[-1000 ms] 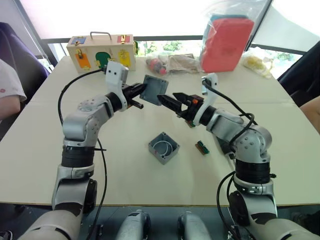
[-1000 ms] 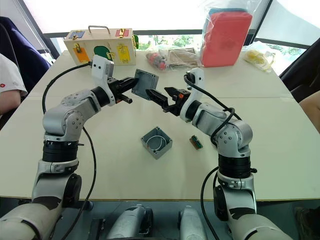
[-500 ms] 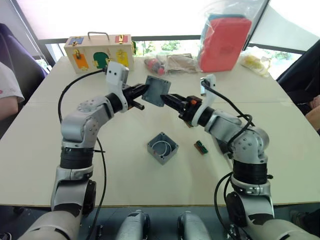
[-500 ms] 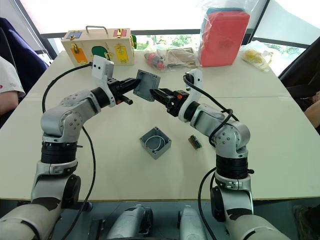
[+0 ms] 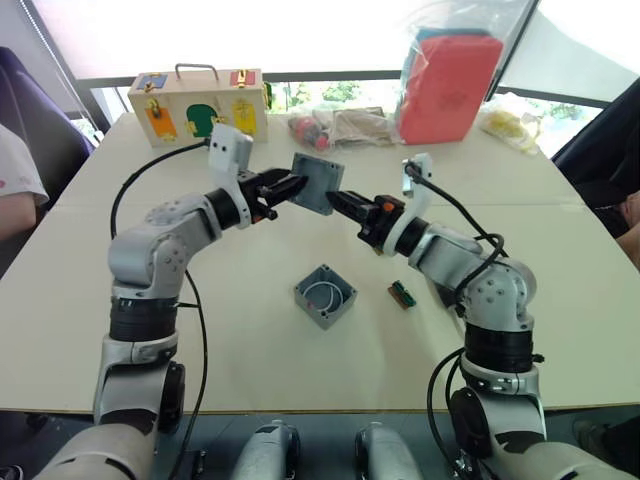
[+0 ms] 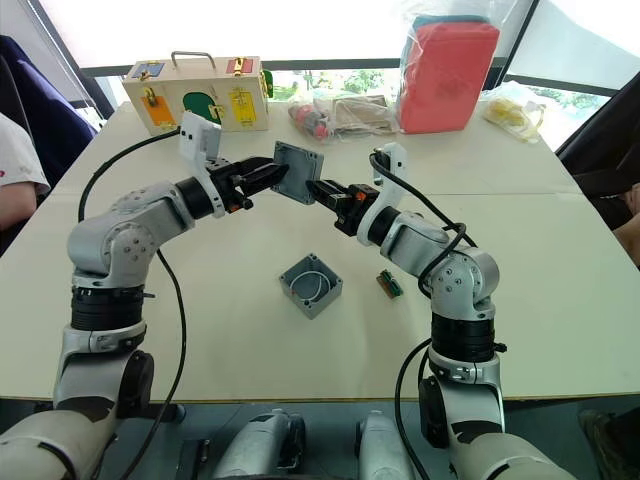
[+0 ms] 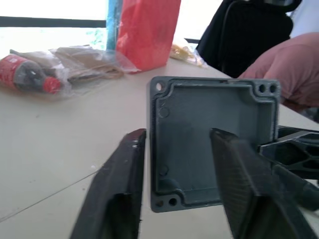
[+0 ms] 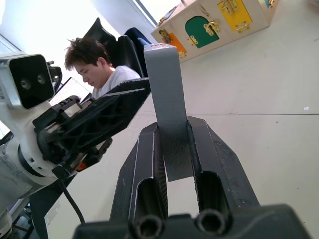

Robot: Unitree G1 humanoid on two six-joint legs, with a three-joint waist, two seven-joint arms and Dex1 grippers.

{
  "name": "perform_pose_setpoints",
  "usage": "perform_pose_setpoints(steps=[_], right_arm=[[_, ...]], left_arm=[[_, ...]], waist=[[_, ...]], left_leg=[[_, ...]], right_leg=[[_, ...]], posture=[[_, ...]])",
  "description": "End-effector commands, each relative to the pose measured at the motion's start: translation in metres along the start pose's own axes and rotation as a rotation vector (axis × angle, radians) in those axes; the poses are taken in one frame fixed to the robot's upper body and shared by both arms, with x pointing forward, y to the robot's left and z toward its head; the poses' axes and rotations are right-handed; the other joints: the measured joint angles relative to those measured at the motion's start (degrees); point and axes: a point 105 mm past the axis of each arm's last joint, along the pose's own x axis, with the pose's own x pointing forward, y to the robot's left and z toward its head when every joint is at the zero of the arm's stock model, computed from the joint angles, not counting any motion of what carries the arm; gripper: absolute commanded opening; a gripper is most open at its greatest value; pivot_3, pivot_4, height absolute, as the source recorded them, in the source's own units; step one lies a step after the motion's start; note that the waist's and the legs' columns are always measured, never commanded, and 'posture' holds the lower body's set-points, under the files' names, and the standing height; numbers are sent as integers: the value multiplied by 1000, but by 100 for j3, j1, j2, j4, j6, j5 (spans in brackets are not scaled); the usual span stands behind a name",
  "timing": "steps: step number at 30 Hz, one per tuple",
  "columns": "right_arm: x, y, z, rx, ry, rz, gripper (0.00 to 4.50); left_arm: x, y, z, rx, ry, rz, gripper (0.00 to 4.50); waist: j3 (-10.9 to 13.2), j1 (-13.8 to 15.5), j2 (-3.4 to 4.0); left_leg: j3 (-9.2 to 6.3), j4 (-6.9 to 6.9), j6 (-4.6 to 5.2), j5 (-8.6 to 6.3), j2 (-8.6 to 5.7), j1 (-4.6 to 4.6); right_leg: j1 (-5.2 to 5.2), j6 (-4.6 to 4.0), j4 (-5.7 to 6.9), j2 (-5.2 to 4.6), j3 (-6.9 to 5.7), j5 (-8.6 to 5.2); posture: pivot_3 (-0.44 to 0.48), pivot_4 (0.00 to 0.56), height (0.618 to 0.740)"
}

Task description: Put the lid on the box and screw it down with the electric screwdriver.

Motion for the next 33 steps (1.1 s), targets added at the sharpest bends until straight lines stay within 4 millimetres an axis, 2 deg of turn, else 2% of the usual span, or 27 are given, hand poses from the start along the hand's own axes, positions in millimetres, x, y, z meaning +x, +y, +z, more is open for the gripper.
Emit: perform_pose_setpoints(steps=[1, 2, 3, 5, 6, 7, 9, 12, 17, 19, 22, 25, 28, 33], right_arm=[[-5, 3, 24, -119, -117, -24, 152], [-7, 2, 28, -161, -132, -40, 152], [-14, 0, 35, -275, -166, -81, 152], [-29, 5, 39, -525, -183, -116, 152], [-36, 10, 35, -687, -171, -114, 152], [-45, 12, 25, -817, -138, -112, 152], [-59, 11, 12, -971, -91, -120, 152], [-83, 1, -5, -1279, -28, -131, 152], [-94, 4, -29, -1592, 7, -51, 152], [-93, 11, -44, -1697, 13, 14, 152], [-91, 21, -66, -1811, 23, 97, 152], [-86, 21, -78, -1855, 42, 128, 152], [-80, 19, -83, -1900, 54, 117, 152], [-74, 19, -87, -1932, 59, 102, 152]], left_arm=[[-24, 1, 18, 12, 18, -62, 3768], [-29, 2, 20, 10, 26, -70, 4093], [-37, 10, 29, 16, 19, -48, 4432], [-48, 20, 40, 17, 15, -25, 4432], [-53, 22, 43, 9, 19, -30, 4432], [-55, 22, 44, -10, 24, -41, 4193], [-57, 23, 43, -33, 27, -55, 3658], [-50, 18, 39, -53, 31, -88, 2454], [-36, 4, 29, -87, 43, -154, 493], [-29, -7, 23, -96, 62, -200, 108], [-21, -25, 11, -91, 120, -284, 108], [-17, -39, -5, -56, 206, -353, 108], [-17, -53, -19, -16, 280, -425, 108], [-17, -61, -37, 22, 352, -479, 108]], waist=[[0, -11, 1], [2, -19, 3], [2, -20, 3], [2, 18, 3], [3, 28, 3], [3, 24, 3], [3, 42, 3], [5, 53, -3], [7, 15, -8], [7, 18, -8], [7, 18, -8], [7, 19, -8], [7, 26, -8], [7, 35, -8]], left_leg=[[0, 0, 0, 0, 0, 0], [0, -2, 0, 0, 1, 0], [1, -4, 0, 0, 0, 0], [1, -7, -1, 0, 0, -1], [0, -8, 0, 0, -1, -2], [0, -8, 0, 0, -3, -3], [3, -3, 3, -2, -5, 1], [-1, 3, 7, -4, -8, 9], [-2, 7, 4, -2, -7, 12], [-2, 6, 0, 1, 0, 14], [-2, 5, -4, 3, 2, 12], [-2, 7, -6, 4, 1, 13], [-3, 9, -8, 5, 0, 15], [-6, 9, -7, 5, 0, 15]], right_leg=[[-1, 0, 0, 1, 0, 0], [-3, 0, 1, 2, 0, 0], [-4, 0, 1, 4, -1, 0], [-7, -1, 0, 5, -2, -1], [-6, 0, -4, 5, -3, -2], [-5, 0, -7, 5, -3, -2], [8, 1, -15, 4, -2, -1], [25, 4, -20, 3, -4, -2], [25, 5, -14, 4, -1, -3], [24, 5, -15, 8, 0, -3], [21, 5, -15, 11, 0, -4], [25, 5, -14, 10, 0, -4], [29, 5, -14, 11, 0, -4], [29, 4, -14, 13, -1, -5]], posture=[[0, 150, 740], [0, 150, 740], [0, 150, 740], [0, 150, 740], [0, 150, 740], [0, 150, 740], [0, 150, 740], [0, 150, 740], [0, 150, 740], [0, 150, 740], [0, 150, 740], [0, 150, 740], [0, 150, 740], [0, 150, 740]])
